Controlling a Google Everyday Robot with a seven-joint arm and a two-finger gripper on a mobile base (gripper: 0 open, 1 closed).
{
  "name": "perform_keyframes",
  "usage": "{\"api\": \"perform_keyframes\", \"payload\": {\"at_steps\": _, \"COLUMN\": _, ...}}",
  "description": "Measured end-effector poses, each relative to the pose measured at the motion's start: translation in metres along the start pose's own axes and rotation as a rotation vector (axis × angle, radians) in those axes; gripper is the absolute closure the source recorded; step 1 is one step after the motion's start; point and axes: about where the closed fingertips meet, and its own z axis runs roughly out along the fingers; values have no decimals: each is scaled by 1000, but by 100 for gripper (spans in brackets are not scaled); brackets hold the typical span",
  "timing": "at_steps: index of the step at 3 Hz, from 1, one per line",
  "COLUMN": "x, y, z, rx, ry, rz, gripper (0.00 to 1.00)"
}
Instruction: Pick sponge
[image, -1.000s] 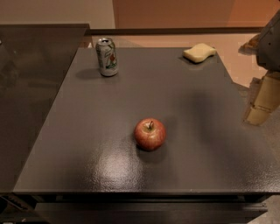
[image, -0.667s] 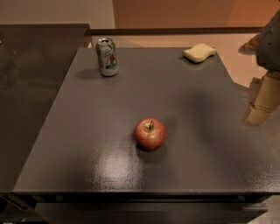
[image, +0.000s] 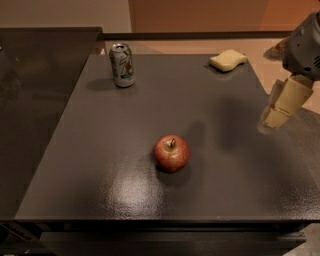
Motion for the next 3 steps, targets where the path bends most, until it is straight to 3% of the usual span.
{"api": "perform_keyframes", "payload": {"at_steps": 1, "x": -7, "y": -29, "z": 26, "rx": 1, "ry": -78, "rz": 56, "gripper": 0}}
{"api": "perform_keyframes", "payload": {"at_steps": 3, "x": -4, "y": -100, "z": 82, "rx": 41, "ry": -214, "rz": 272, "gripper": 0}}
